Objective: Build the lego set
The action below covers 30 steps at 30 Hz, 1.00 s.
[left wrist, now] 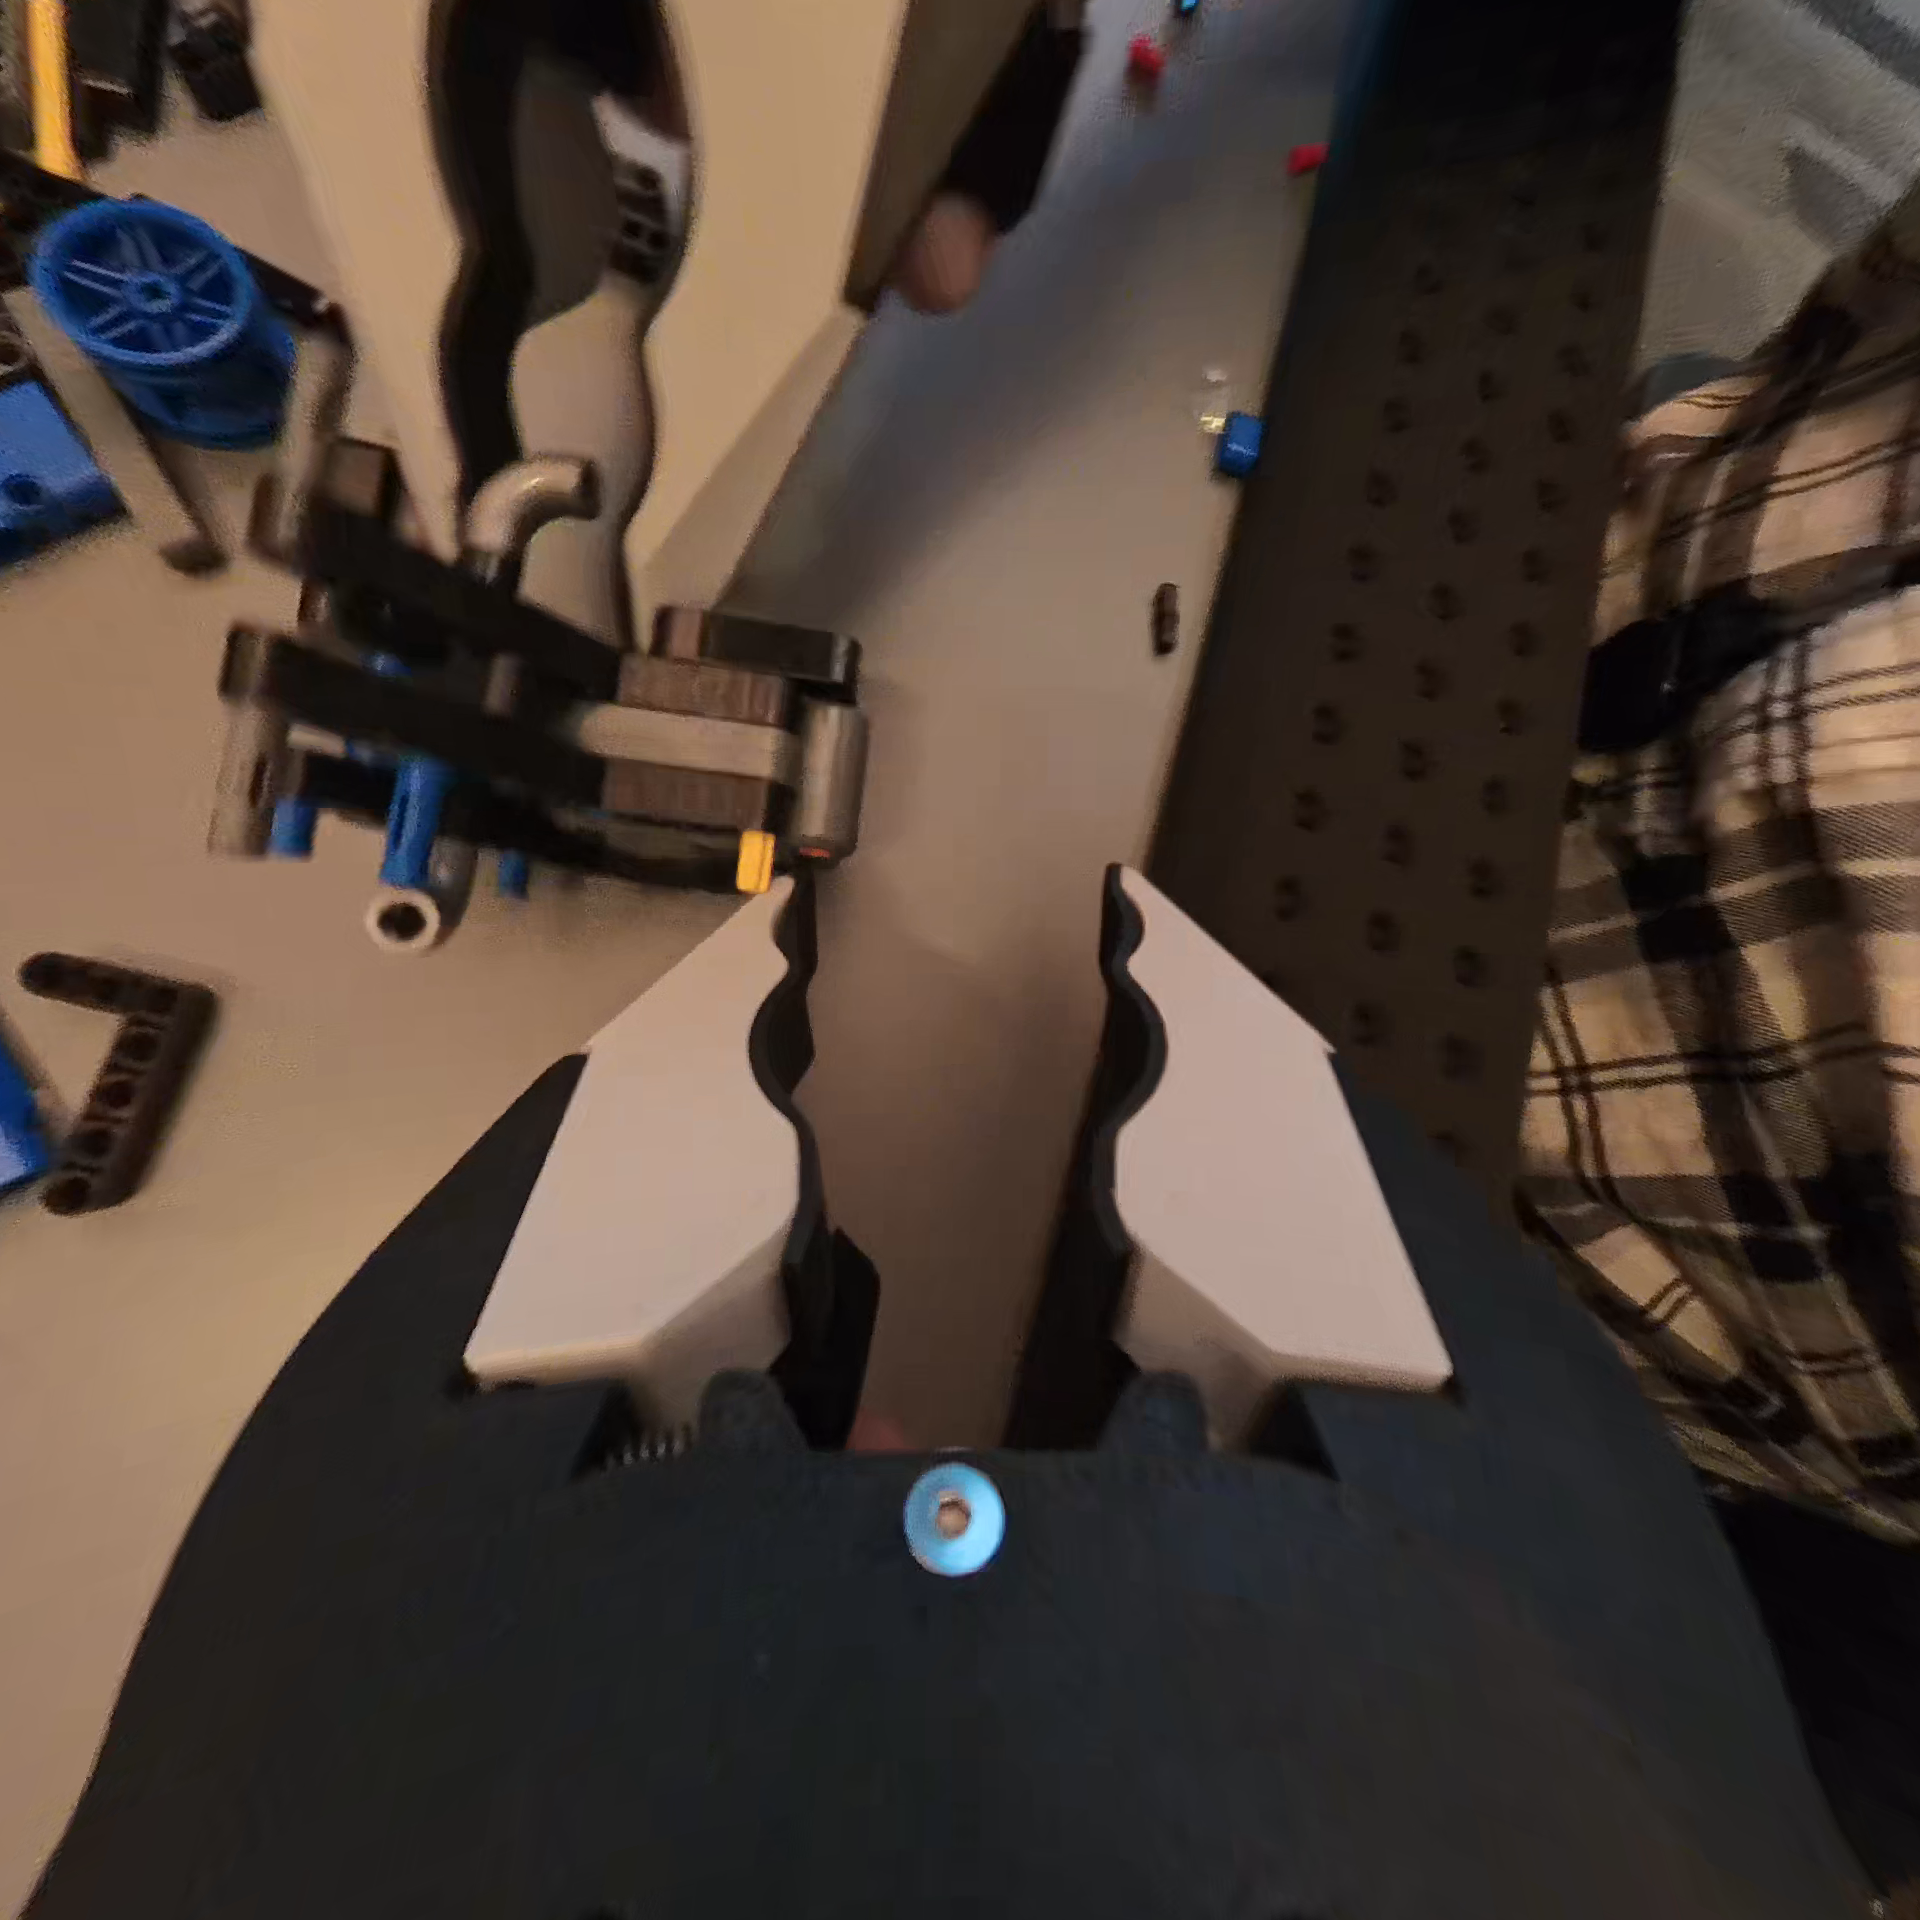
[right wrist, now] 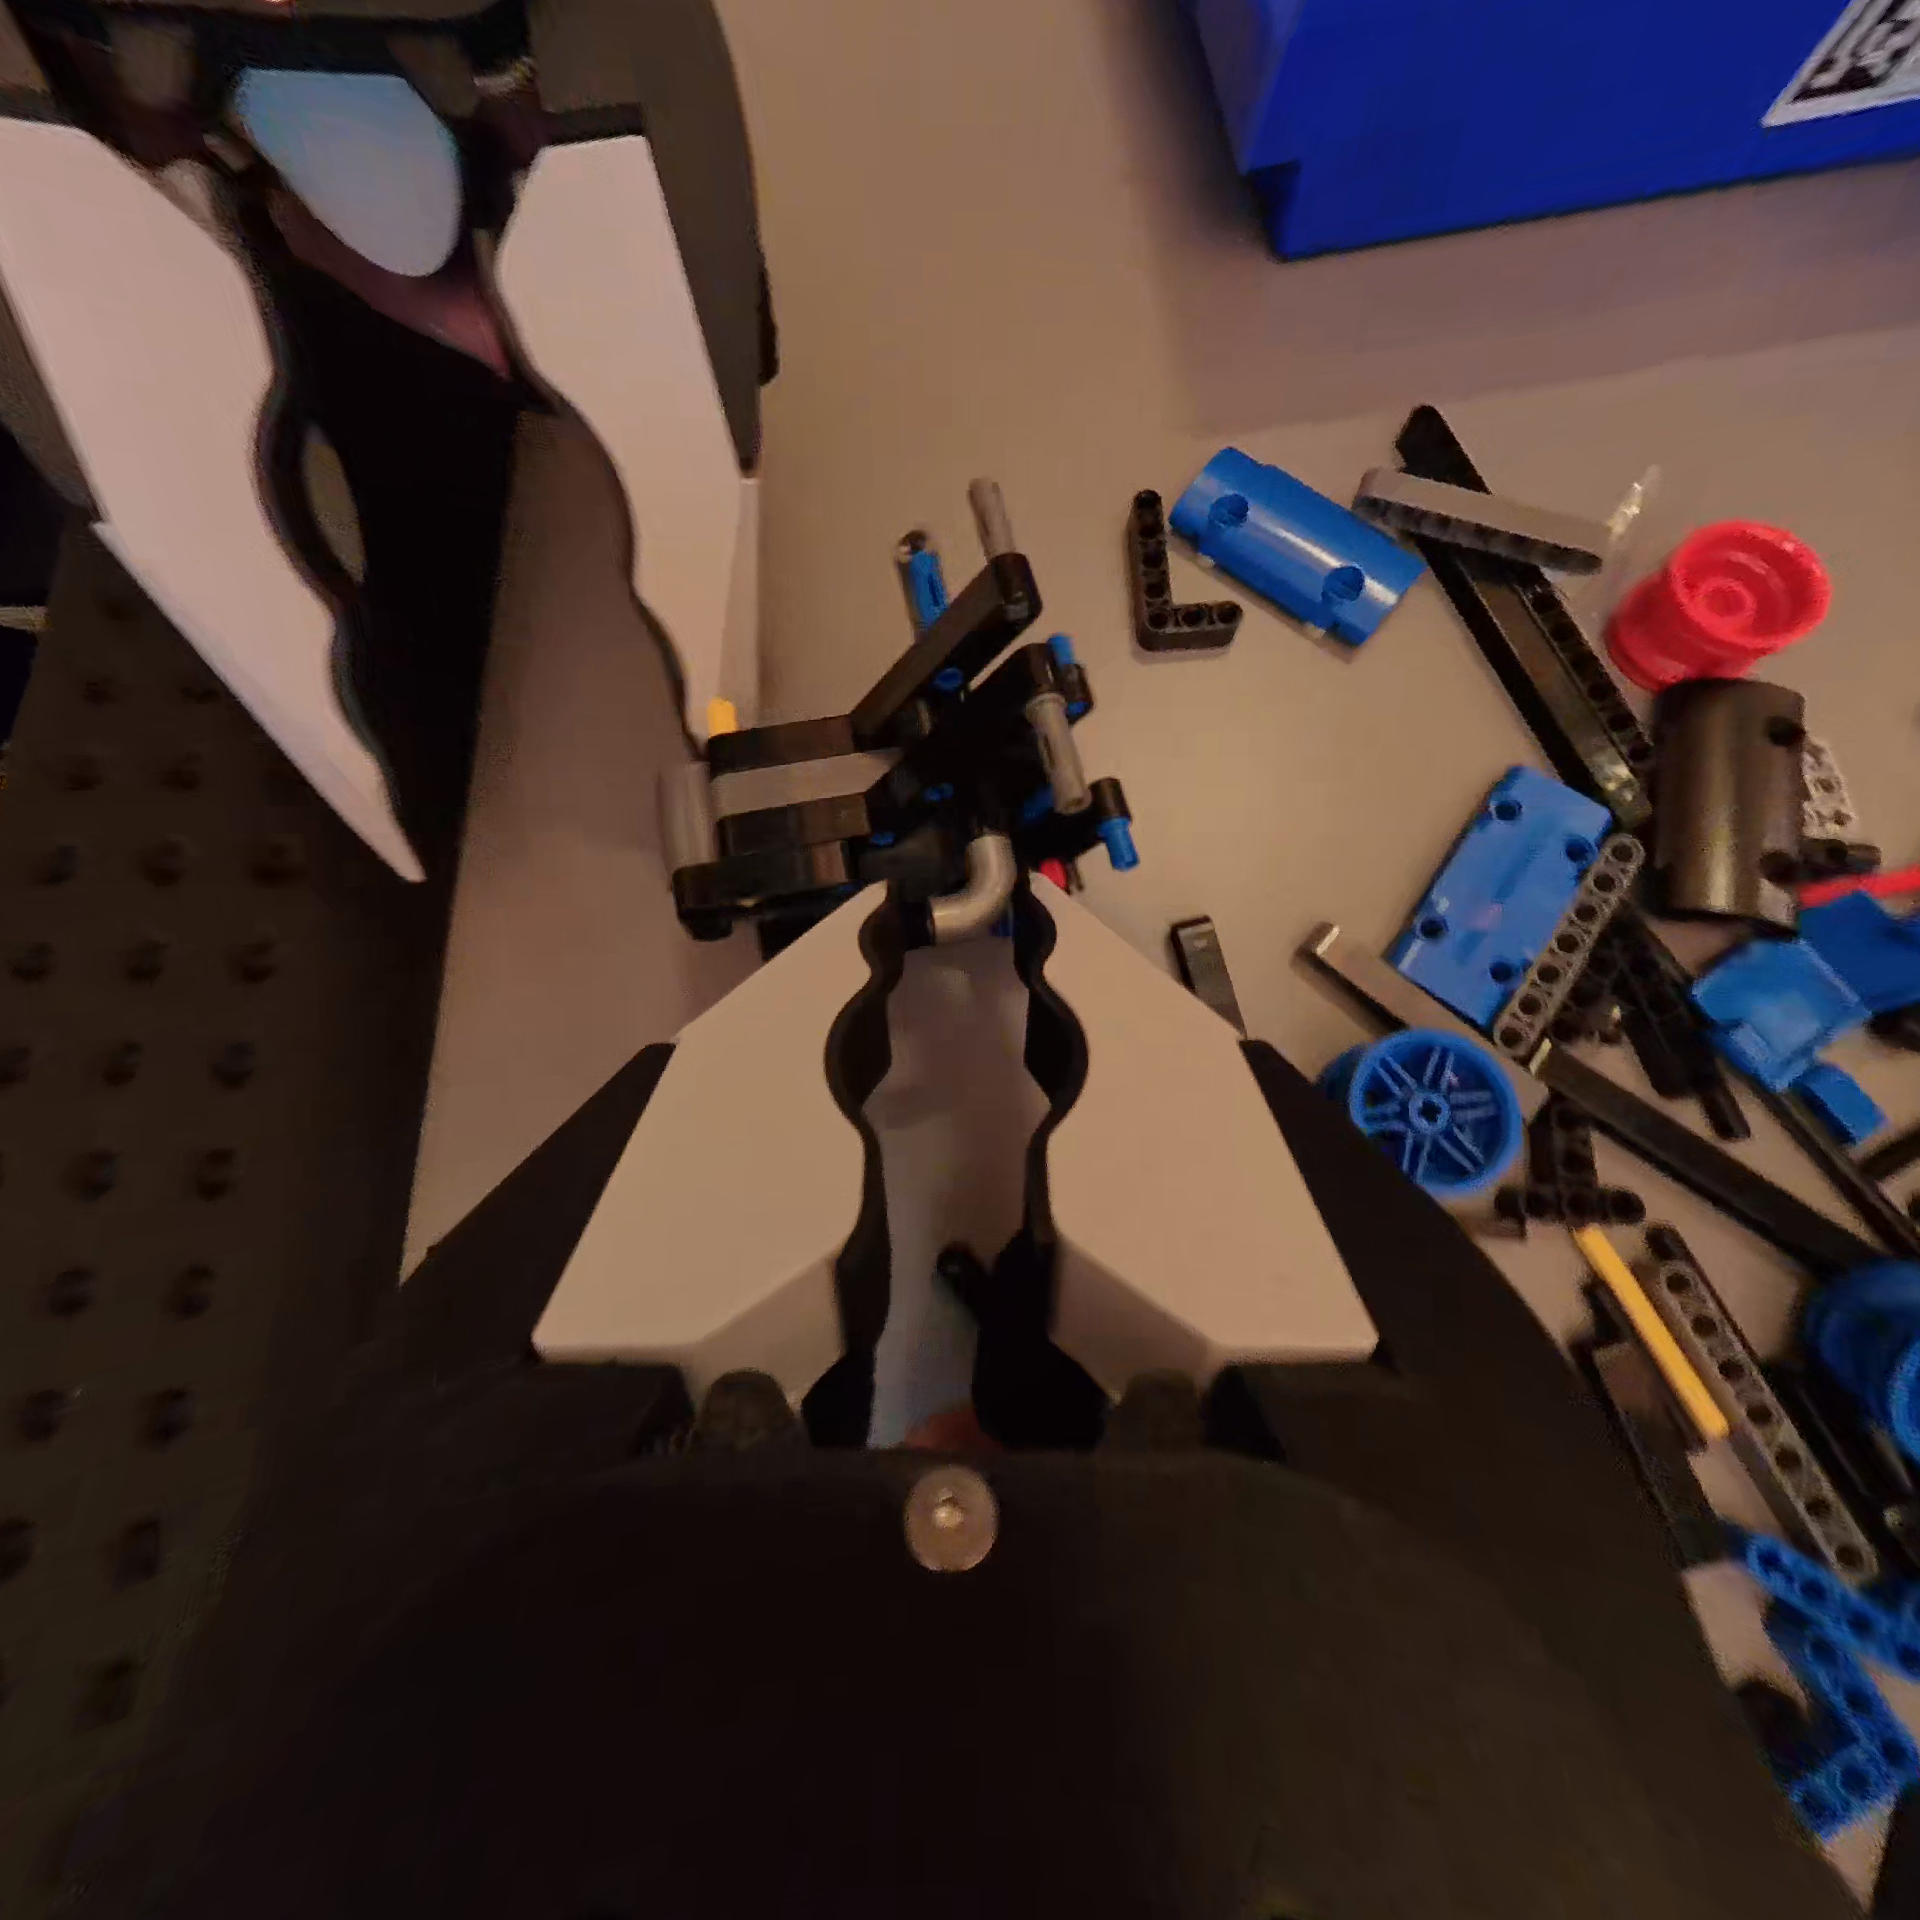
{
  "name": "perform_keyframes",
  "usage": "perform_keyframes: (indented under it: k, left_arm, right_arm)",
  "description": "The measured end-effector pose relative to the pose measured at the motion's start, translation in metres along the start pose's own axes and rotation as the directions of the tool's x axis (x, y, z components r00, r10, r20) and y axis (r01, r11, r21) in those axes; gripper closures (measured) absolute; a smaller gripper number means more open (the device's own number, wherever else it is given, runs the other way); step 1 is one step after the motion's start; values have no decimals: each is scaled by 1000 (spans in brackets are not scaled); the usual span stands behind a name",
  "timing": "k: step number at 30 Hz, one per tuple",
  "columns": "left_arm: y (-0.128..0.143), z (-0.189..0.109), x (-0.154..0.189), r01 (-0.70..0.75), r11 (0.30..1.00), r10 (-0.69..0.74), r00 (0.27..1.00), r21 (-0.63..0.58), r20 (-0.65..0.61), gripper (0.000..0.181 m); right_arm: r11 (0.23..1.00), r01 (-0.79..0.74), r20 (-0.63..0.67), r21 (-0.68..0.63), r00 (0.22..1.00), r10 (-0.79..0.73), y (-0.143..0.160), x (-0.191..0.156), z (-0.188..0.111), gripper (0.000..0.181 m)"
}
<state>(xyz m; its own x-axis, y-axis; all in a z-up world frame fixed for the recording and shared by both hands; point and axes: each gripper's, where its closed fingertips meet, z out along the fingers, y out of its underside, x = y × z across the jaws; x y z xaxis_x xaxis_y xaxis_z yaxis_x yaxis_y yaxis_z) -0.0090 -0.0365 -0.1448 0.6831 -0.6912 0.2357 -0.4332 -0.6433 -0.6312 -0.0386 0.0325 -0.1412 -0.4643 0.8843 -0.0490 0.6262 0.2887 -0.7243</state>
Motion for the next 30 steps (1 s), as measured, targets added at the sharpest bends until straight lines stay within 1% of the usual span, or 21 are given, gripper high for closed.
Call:
perform_keyframes:
  k: [2, 3, 5, 7, 9, 11, 14, 16, 17, 19, 21, 23, 24, 25, 27, 30]
  left_arm:
    - [6, -5, 2, 26, 1000, -26, 999, 3, 24, 129]
    - [12, -10, -2, 39, 999, -38, 998, -2, 59, 129]
    - [19, -23, -9, 55, 998, -57, 991, 20, 122, 127]
    - [22, -41, -21, 63, 996, -75, 979, 71, 191, 126]
    - [17, -52, -33, 66, 989, -98, 964, 135, 248, 126]
    - [14, -51, -43, 57, 986, -101, 952, 158, 288, 126]
    - [22, -36, -58, 27, 995, -60, 928, 95, 368, 119]
    - [26, -27, -63, -11, 997, -19, 913, 70, 408, 116]
    - [29, -25, -65, -19, 997, -12, 908, 70, 419, 115]
    - [32, -25, -64, -9, 996, -31, 905, 93, 423, 120]
    - [34, -27, -56, -29, 995, -15, 907, 99, 422, 120]
    - [34, -30, -44, -39, 994, -5, 914, 101, 406, 117]
    - [34, -34, -43, -39, 992, -14, 911, 118, 412, 117]
    - [38, -37, -42, -22, 994, -25, 911, 110, 411, 116]
    - [50, -53, -50, -11, 996, -31, 882, 85, 471, 115]
    - [47, -74, -62, 2, 986, -84, 868, 167, 489, 116]
  right_arm:
    - [1000, 9, 31, 3, 999, -9, -3, -2, 8, 157]
    - [1000, 10, 47, -7, 999, -9, -4, -4, 10, 150]
    - [1000, 25, 58, -7, 998, -25, -8, -8, 10, 146]
    - [999, 36, 50, -2, 998, -36, -10, -10, 5, 144]
    - [1000, 30, 41, 7, 999, -30, -12, -10, 1, 145]
    - [1000, 9, 46, 13, 999, -10, -13, -12, 1, 144]
    - [1000, 10, 67, 4, 998, -10, -10, -16, 9, 139]
    - [1000, 2, 120, 31, 993, -6, -14, -23, 16, 137]
    - [999, 3, 136, 46, 991, -10, -17, -25, 18, 138]
    - [998, 18, 156, 65, 987, -27, -24, -24, 22, 138]
    - [995, 36, 188, 96, 981, -54, -34, -25, 27, 138]
    - [994, 96, 202, 60, 974, -106, -33, -25, 38, 135]
    - [991, 127, 201, 31, 971, -130, -30, -23, 42, 134]
    - [991, 131, 205, 16, 970, -132, -28, -23, 45, 132]
    - [993, 116, 223, 0, 968, -113, -25, -24, 42, 130]
    - [994, 104, 207, -31, 974, -96, -19, -23, 32, 125]
